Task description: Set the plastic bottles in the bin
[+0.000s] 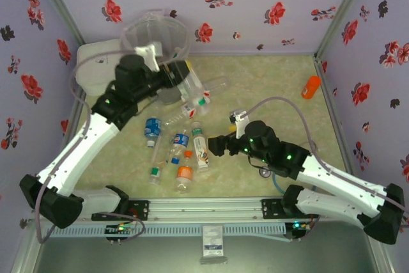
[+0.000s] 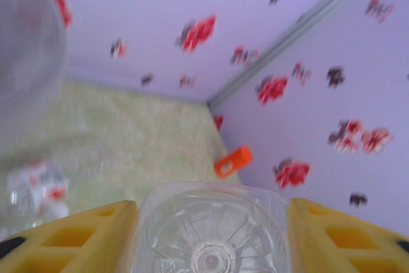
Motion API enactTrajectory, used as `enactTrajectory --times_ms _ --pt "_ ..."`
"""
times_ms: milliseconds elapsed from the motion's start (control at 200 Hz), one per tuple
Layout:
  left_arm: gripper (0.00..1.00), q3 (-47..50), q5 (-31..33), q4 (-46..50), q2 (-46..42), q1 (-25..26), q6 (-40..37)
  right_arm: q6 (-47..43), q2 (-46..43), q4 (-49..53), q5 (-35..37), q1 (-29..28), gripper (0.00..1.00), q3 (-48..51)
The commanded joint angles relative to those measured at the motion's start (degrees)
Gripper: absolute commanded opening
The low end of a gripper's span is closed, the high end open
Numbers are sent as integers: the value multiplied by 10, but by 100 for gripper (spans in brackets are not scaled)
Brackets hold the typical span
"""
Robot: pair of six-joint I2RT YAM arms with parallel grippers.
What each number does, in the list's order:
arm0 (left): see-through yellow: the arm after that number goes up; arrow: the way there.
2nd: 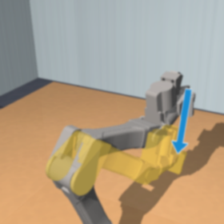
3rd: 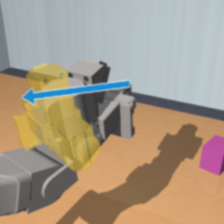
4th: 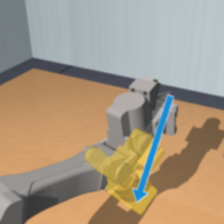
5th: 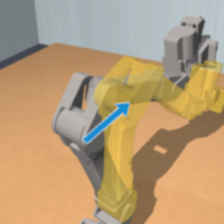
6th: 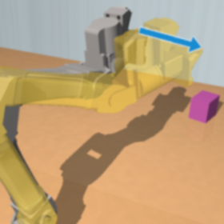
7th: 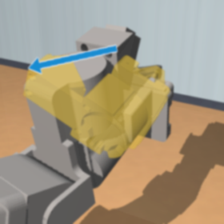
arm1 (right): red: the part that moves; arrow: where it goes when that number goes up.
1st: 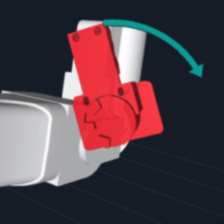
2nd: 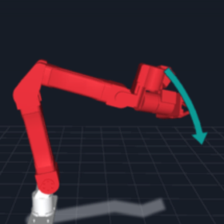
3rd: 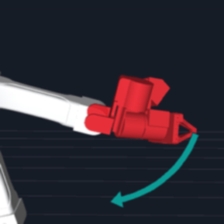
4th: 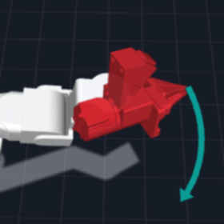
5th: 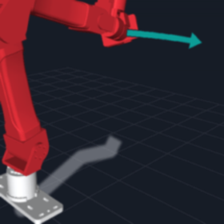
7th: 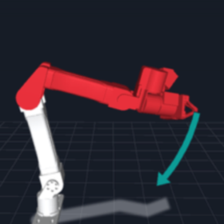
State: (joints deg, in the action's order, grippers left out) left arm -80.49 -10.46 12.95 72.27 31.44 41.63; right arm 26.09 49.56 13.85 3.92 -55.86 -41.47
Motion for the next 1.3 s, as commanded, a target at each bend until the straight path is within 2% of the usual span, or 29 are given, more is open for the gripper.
enactTrajectory --times_ms 0,130,255,400,490,655,935,1045,1190,1205,1255,1295 --pt "23 -96 20 35 30 -34 -55 12 -25 54 37 5 99 5" --pt "16 -173 101 42 70 -74 -99 23 -45 64 47 10 99 12" --pt "14 -206 119 19 102 -104 -132 32 -37 79 48 11 99 1" --pt "3 -239 195 -2 153 -130 -167 40 -34 98 47 10 99 -8" --pt "0 -296 219 22 212 -140 -208 41 -28 138 62 9 99 -21" --pt "0 -434 201 116 333 -151 -247 42 -20 187 68 10 99 -31" --pt "0 -665 86 352 525 -150 -305 46 -21 210 86 10 99 -30" --pt "0 -663 81 392 554 -149 -327 47 -17 216 95 11 99 -32" --pt "0 -573 120 363 546 -150 -334 67 40 237 130 10 99 -67" --pt "2 -565 119 357 544 -151 -333 69 50 237 130 9 99 -72" --pt "22 -545 106 341 537 -150 -328 75 81 226 125 4 99 -83" --pt "32 -536 94 331 532 -150 -324 76 104 209 115 -2 99 -87"
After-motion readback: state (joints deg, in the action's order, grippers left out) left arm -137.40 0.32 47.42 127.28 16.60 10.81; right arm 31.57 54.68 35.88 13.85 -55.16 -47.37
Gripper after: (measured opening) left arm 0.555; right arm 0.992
